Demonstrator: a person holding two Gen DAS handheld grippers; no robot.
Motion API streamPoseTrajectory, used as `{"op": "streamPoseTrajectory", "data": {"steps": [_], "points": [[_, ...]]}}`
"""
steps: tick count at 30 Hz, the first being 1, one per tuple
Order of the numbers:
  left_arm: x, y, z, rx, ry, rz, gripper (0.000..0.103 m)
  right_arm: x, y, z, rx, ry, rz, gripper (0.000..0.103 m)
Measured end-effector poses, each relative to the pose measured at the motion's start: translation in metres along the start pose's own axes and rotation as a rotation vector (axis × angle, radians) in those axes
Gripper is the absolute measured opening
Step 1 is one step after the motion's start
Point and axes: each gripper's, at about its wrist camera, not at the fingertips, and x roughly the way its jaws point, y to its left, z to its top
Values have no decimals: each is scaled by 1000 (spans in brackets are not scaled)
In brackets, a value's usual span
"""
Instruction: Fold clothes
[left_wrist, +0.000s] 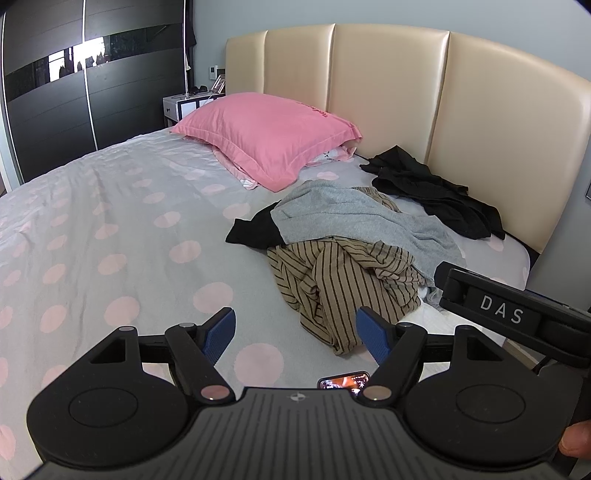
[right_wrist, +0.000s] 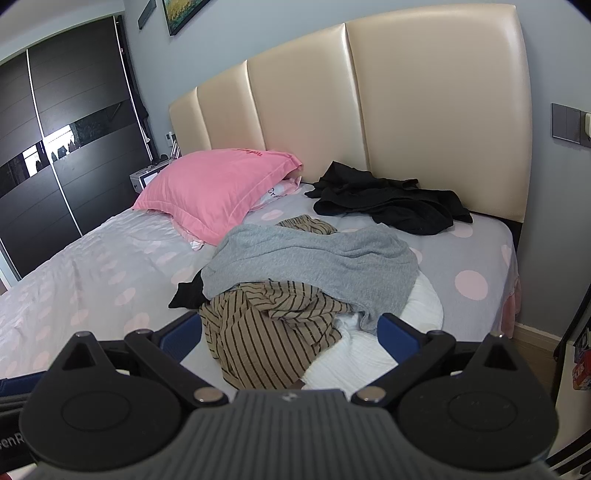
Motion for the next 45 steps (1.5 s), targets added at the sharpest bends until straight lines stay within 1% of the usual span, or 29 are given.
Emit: {"op": "streamPoseTrajectory", "data": {"steps": [1, 6, 13, 18, 22, 25, 26, 27, 28, 29, 31, 33, 34, 35, 37, 39, 42, 44, 45], "points": [[0, 0, 0, 2, 19, 2, 72, 0, 0, 0, -1, 0, 0, 102], [2, 1, 1, 1, 24, 7, 71, 1, 1, 0, -2, 2, 0, 102], [9, 3, -1, -5, 12, 6, 71, 5, 4, -1, -35, 9, -4, 102], [20, 5, 4, 2, 16, -7, 70, 17, 4, 6, -75, 53, 16, 102], [37, 8, 16, 5, 0, -34, 66, 36, -1, 19, -135, 87, 3, 101], [56, 5, 27, 26, -6, -53, 66, 59, -9, 31, -166, 130, 12, 98], [64, 3, 31, 34, -11, -64, 66, 68, -10, 35, -178, 152, 19, 93], [73, 1, 34, 40, -4, -76, 65, 79, -12, 37, -200, 179, 25, 85], [82, 0, 36, 38, 4, -90, 65, 89, -13, 39, -221, 201, 30, 81], [90, -1, 39, 36, 13, -104, 64, 100, -13, 41, -236, 219, 33, 77], [109, -3, 44, 44, 33, -122, 60, 119, -14, 45, -250, 236, 38, 76], [128, -4, 48, 40, 54, -137, 57, 136, -15, 49, -266, 236, 42, 68], [139, -2, 50, 50, 73, -124, 55, 145, -16, 52, -273, 233, 37, 66], [147, -2, 52, 46, 78, -130, 53, 155, -17, 54, -276, 230, 32, 66], [162, -1, 56, 35, 87, -139, 52, 176, -20, 57, -273, 234, 24, 66], [174, 1, 56, 36, 101, -133, 52, 200, -23, 58, -258, 261, 53, 64], [190, 8, 53, 39, 123, -109, 52, 231, -22, 56, -240, 298, 88, 64], [197, 11, 50, 35, 141, -100, 52, 248, -20, 52, -233, 304, 94, 63], [201, 14, 48, 39, 147, -91, 52, 256, -19, 50, -232, 311, 94, 61]]}}
